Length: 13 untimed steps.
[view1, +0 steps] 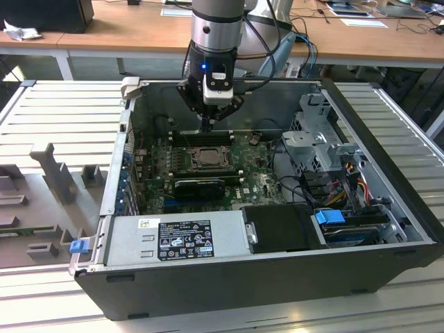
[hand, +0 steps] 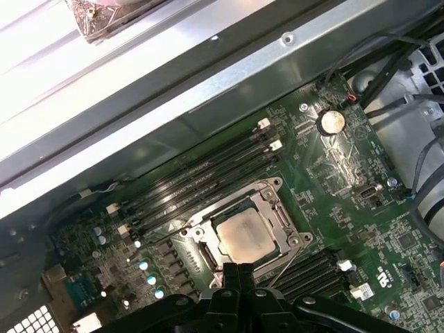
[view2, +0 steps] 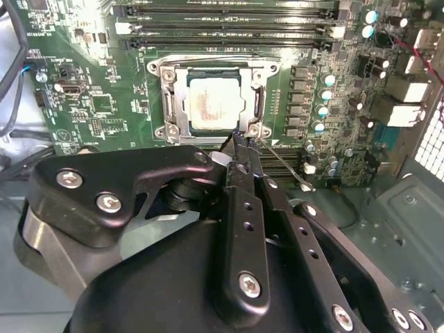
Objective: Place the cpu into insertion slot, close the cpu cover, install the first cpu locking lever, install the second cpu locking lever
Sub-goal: 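Install the first cpu locking lever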
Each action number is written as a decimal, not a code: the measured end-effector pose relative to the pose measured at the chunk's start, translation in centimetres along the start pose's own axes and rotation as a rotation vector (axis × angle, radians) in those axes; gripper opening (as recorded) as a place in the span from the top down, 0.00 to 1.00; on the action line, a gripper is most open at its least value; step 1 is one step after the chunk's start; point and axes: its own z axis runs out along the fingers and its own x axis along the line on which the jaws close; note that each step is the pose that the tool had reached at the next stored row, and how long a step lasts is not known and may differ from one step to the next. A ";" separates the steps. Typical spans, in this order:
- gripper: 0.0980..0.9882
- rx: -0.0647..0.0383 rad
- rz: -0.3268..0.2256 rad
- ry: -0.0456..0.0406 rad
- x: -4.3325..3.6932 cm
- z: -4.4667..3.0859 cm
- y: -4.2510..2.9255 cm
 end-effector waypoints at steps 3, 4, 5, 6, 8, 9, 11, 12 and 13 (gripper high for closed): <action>0.99 -0.002 0.000 -0.0034 0.37 0.05 -0.20; 0.99 -0.003 0.000 -0.0053 0.49 0.06 -0.27; 0.99 -0.004 0.000 -0.0068 0.59 0.09 -0.32; 0.99 -0.005 0.000 -0.0084 0.67 0.12 -0.37; 0.99 -0.005 -0.001 -0.0101 0.77 0.17 -0.42; 0.99 -0.005 -0.005 -0.0100 0.77 0.17 -0.43; 0.99 -0.005 -0.017 -0.0100 0.77 0.18 -0.43; 0.99 -0.005 -0.022 -0.0100 0.78 0.18 -0.43; 0.99 -0.004 -0.031 -0.0099 0.78 0.19 -0.43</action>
